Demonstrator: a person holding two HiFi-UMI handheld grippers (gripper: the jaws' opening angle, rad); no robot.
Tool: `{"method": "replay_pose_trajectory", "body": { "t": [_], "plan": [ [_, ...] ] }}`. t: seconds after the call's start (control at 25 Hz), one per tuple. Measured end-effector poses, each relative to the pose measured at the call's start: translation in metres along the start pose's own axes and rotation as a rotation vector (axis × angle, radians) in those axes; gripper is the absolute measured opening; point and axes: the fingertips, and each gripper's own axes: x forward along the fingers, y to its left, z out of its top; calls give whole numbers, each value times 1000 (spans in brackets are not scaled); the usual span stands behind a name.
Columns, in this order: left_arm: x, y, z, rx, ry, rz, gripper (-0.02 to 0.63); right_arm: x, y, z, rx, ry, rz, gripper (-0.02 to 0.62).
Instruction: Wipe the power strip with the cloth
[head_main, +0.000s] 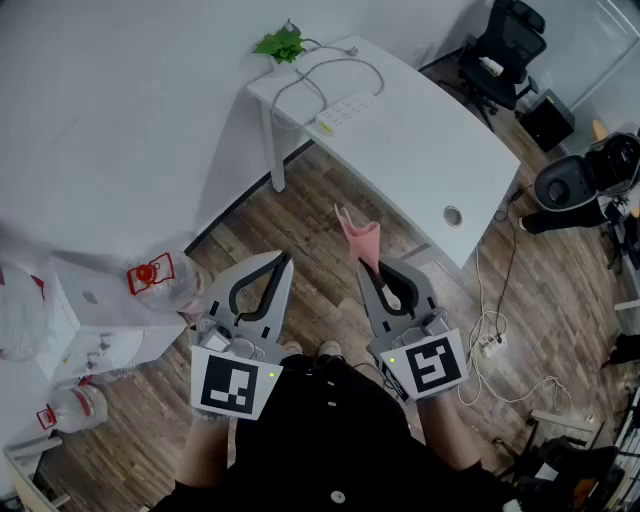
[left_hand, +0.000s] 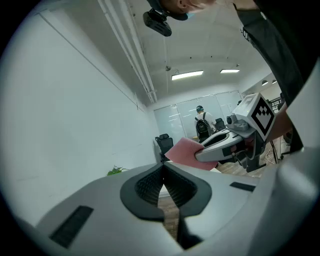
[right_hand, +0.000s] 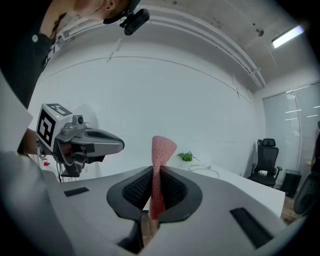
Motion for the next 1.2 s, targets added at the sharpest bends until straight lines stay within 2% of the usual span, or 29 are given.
{"method": "replay_pose_trajectory", "body": {
  "t": [0.56, 1.2],
  "plan": [
    [5, 1, -1, -3, -4, 0, 14, 5, 0, -2, -4, 16, 14, 48],
    [2, 12, -12, -7, 3, -23, 14, 11, 2, -4, 23, 16, -29, 48]
  ]
}}
